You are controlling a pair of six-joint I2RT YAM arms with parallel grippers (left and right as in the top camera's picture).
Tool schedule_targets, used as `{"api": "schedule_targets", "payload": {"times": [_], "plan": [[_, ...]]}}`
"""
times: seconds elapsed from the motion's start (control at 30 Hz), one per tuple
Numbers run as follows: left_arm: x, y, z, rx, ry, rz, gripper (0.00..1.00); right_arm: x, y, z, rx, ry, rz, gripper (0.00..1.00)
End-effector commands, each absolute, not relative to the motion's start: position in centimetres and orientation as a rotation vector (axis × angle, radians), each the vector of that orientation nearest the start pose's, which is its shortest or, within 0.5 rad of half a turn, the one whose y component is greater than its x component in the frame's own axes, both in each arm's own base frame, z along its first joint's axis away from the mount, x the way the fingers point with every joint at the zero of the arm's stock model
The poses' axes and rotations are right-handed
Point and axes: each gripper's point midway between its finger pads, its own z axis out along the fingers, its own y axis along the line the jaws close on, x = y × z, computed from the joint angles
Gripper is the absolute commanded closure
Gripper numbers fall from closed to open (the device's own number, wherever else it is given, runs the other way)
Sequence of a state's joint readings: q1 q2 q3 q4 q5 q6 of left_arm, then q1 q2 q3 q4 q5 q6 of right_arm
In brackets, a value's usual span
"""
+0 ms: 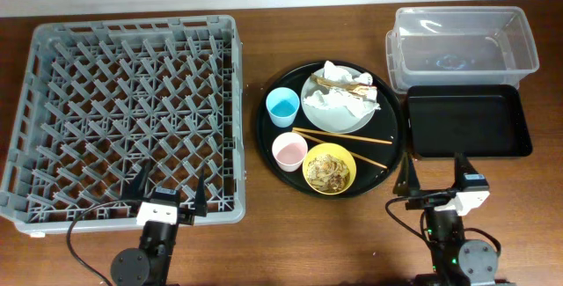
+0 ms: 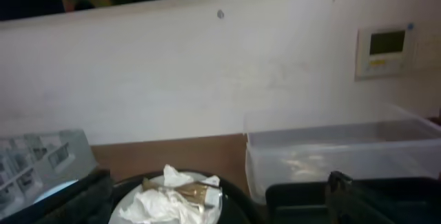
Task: Sort waste into correct bins and load items into the dishwasher rack
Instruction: 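Raise both grippers from the rest pose toward the table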
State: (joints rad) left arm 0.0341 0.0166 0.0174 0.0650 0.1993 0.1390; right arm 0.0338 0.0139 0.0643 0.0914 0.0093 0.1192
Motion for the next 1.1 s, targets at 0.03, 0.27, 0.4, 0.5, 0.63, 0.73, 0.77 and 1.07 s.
{"api": "schedule_targets", "payload": {"times": [0.03, 0.27, 0.4, 0.5, 0.63, 0.73, 0.77, 1.07], "plan": [[24.0, -2.7, 21.3, 0.256, 1.439, -0.002, 0.01, 24.1, 0.9, 20.6, 0.058, 1.524, 0.115, 0.01], [23.6, -2.8, 24.4, 0.257, 1.407, 0.003, 0.01, 23.6, 1.2, 23.9, -0.037, 1.413, 0.052, 0.02], [24.6, -2.7, 27.2, 0.257, 1.450, -0.003, 0.01, 23.0, 1.2, 27.6, -0.076, 1.368, -0.001, 0.02], [26.1, -2.7, 29.0, 0.257, 1.509, -0.012, 0.01, 24.0, 1.3, 29.8, -0.084, 1.406, 0.005, 0.01], [28.8, -2.6, 30.6, 0.281, 1.661, -0.015, 0.01, 28.0, 3.0, 33.3, -0.158, 1.495, 0.072, 0.02], [30.4, -2.5, 31.4, 0.281, 1.740, -0.030, 0.01, 30.8, 4.2, 33.2, -0.208, 1.598, 0.129, 0.02], [30.9, -2.5, 31.4, 0.281, 1.776, -0.036, 0.01, 31.6, 4.3, 32.9, -0.210, 1.645, 0.136, 0.01], [35.0, -2.9, 34.3, 0.288, 1.986, -0.114, 0.01, 33.7, 5.7, 35.2, -0.269, 1.801, 0.224, 0.02]]}}
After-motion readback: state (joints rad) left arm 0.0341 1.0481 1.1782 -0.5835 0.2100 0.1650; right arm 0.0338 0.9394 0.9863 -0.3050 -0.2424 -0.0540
